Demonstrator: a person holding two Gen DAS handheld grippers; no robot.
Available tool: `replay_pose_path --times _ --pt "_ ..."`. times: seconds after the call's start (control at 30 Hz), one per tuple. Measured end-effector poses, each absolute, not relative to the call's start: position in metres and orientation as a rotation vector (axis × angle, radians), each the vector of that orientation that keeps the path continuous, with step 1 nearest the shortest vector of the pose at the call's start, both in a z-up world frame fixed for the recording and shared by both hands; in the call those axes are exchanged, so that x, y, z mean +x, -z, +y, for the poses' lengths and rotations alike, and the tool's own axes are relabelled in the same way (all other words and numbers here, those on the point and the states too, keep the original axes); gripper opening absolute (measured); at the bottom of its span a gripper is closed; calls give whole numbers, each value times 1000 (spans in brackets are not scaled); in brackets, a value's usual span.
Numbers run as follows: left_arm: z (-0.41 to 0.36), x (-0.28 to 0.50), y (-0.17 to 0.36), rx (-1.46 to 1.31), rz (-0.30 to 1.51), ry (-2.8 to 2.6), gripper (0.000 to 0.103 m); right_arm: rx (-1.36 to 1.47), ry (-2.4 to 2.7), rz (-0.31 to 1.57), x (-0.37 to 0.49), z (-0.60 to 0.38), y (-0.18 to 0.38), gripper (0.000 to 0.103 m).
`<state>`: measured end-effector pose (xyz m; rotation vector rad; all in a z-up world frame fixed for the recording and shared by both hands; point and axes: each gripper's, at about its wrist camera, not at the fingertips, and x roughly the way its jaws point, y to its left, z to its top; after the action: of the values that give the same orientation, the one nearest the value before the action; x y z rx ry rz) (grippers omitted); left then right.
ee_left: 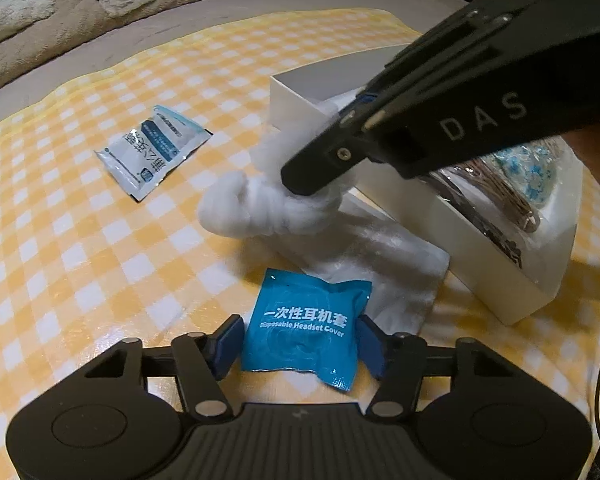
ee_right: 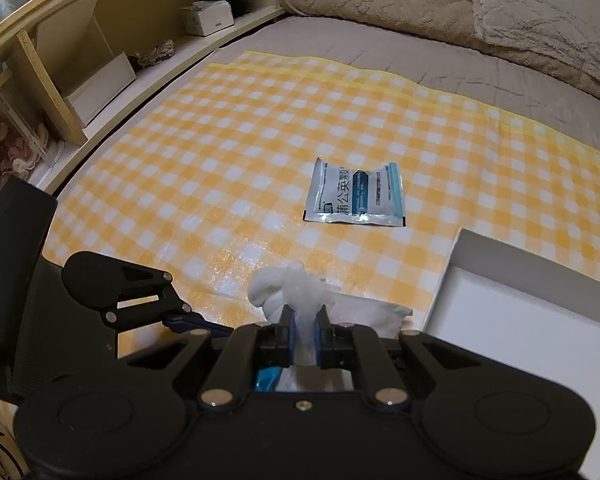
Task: Organize soft objects
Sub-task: 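Grasp the blue packet with the left tool while the right tool grasps the white fluffy item, then carry the blue packet and white fluffy item into the box and open both tools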
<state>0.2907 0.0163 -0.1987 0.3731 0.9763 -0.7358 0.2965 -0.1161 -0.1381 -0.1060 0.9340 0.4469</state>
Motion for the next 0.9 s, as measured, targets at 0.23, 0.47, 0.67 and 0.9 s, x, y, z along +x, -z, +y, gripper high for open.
replay_pose_path --times 0.23,0.47,0.67,0.9 --pt "28 290 183 308 950 634 55 -111 -433 909 291 -117 130 10" --pt "44 280 153 223 859 519 54 -83 -410 842 279 -121 111 10" --pt "56 268 127 154 781 425 54 -67 -392 766 263 -127 90 9" --pt "57 251 96 79 680 362 54 -36 -373 675 241 -144 64 9"
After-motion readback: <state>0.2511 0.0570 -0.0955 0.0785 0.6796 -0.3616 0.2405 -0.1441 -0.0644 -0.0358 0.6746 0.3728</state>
